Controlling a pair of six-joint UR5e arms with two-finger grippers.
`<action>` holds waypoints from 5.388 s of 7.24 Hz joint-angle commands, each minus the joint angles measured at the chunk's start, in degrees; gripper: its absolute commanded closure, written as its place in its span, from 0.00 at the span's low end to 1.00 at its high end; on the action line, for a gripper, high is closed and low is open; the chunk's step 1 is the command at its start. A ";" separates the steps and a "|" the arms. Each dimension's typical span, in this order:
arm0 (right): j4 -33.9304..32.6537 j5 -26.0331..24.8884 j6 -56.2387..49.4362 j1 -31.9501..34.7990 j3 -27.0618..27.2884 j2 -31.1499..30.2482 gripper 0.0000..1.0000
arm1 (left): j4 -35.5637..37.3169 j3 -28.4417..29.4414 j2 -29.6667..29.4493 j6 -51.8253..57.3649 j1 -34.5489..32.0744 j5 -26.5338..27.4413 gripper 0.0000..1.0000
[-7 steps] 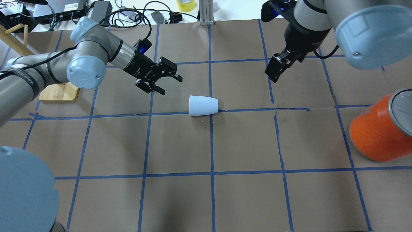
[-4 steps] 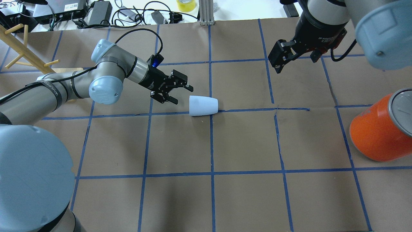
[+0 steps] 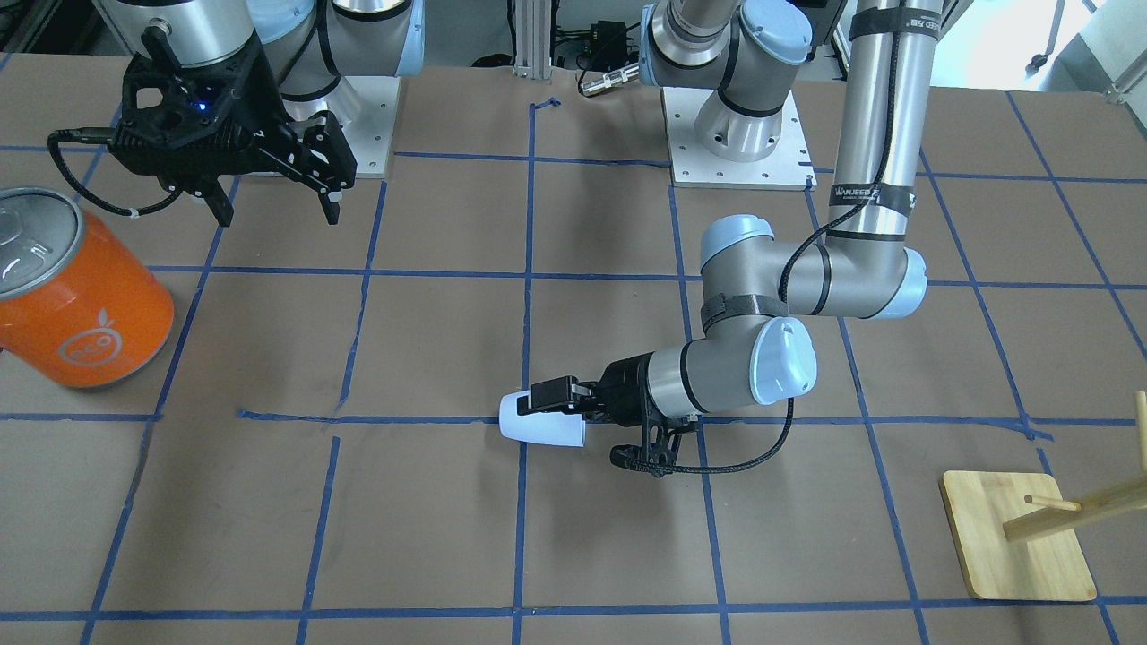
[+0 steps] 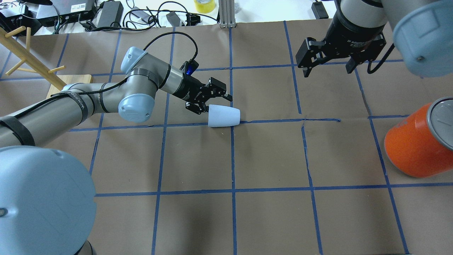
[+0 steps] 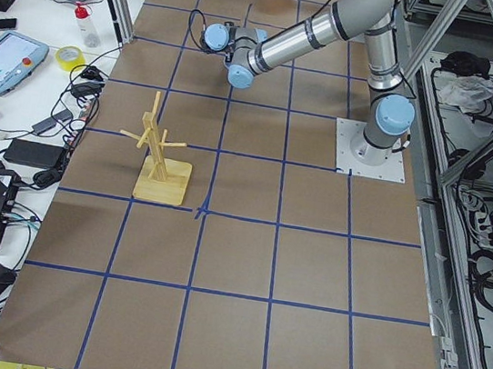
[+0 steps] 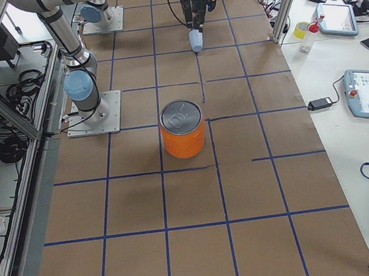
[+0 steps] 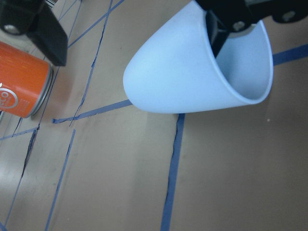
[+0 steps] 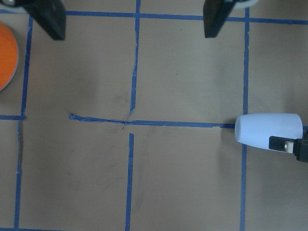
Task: Flip cup
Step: 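Reach the left gripper to the cup's open end while the right arm withdraws, then grip the cup rim with the left gripper and lift it, then turn the cup opening-up with the left gripper and carry it toward the wooden board, then lower the cup upright onto the table with the left gripper, then open the left gripper and raise it away from the cup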
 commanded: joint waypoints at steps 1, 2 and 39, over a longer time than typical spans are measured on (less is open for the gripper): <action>-0.16 -0.14 0.15 0.00 -0.05 -0.03 0.00 | 0.23 0.42 0.09 0.14 -0.17 1.80 1.00; 0.53 -0.14 0.24 0.00 0.04 0.06 0.00 | 0.23 0.68 0.44 0.32 0.01 3.99 1.00; 0.71 -0.05 0.41 -0.09 0.31 0.06 0.00 | -35.37 14.05 30.32 8.87 -0.17 47.87 0.00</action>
